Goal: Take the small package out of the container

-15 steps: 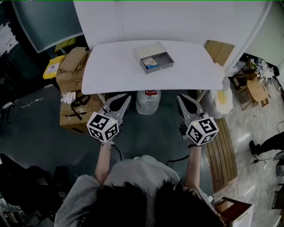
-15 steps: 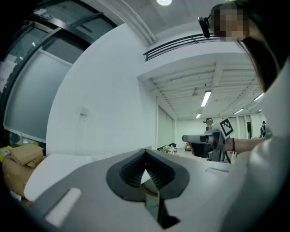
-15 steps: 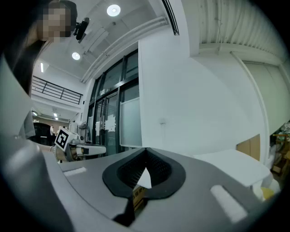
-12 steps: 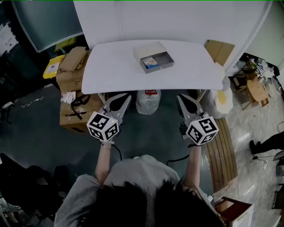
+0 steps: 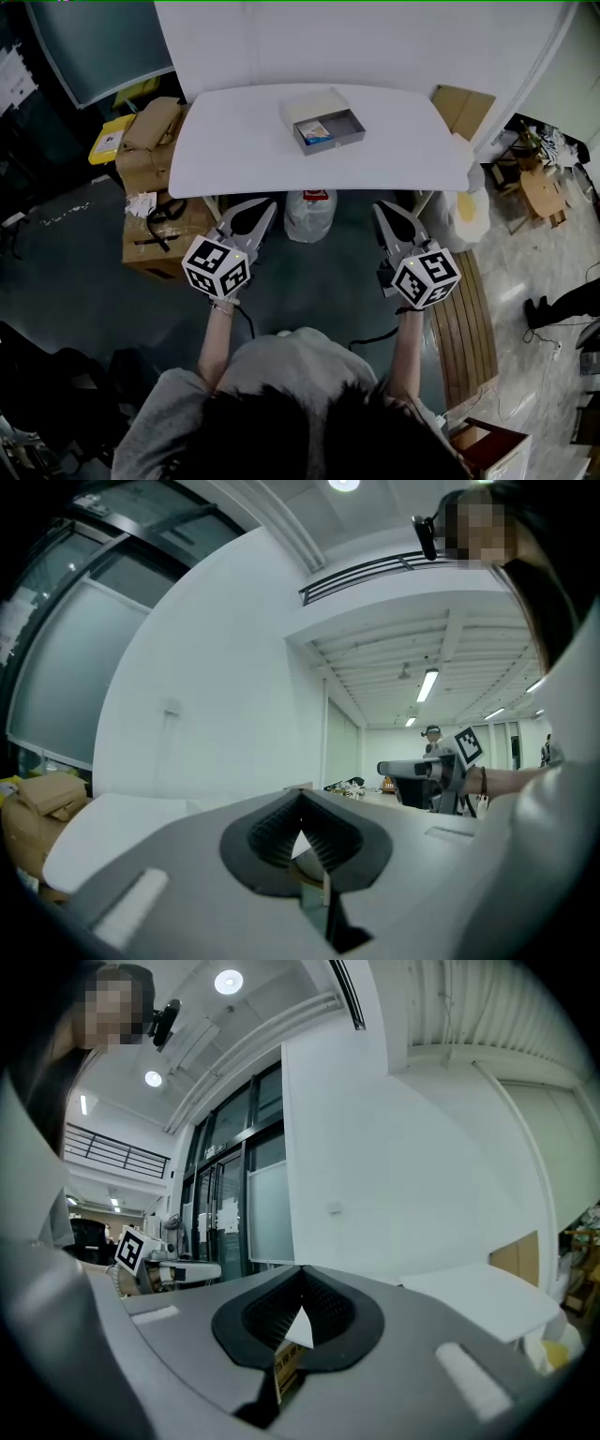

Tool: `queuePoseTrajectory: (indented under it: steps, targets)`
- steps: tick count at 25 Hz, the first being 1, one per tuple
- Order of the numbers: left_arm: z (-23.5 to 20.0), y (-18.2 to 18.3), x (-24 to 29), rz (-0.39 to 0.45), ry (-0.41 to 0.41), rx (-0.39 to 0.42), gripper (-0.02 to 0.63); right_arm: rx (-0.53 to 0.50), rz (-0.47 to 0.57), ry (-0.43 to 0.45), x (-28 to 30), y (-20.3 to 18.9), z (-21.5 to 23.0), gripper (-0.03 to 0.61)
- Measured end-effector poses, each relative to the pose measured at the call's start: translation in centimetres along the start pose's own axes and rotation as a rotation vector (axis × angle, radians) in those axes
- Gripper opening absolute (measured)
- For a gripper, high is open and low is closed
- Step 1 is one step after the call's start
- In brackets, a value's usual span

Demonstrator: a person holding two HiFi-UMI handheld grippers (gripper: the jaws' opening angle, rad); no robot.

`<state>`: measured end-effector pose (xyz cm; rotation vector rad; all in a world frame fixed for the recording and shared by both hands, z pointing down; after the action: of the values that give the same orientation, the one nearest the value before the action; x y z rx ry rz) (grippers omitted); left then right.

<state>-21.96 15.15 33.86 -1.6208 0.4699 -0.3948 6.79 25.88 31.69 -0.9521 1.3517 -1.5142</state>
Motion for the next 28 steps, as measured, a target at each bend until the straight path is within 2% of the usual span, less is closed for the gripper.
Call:
queuePoseTrajectory:
  steps: [16, 24, 28]
  targets:
    - [2.0, -1.2, 2.4, -0.021, 0.009, -0.022, -0.006, 0.053, -0.012, 0.023, 0.2, -0.9, 2.5, 0.012]
    - [1.0, -1.8, 4.2, -0.041, 0.025, -0.042, -0.006, 0.093, -0.030, 0.012, 1.7, -1.7, 4.7, 0.012]
    - [0.4, -2.1, 5.6, -0.052, 0.018, -0.052, -0.006, 0.144, -0.004, 0.022, 2.8, -1.6, 5.8, 0.012]
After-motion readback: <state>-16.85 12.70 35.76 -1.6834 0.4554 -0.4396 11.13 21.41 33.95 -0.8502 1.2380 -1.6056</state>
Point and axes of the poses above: the fingertips, and each gripper's own axes: x forward along the fingers, z to its right, y out of its top, the point moved 9 cm from there along -x, backward along the fingers, and after that the axes turned 1 degree about z, right-handed, at the moved point
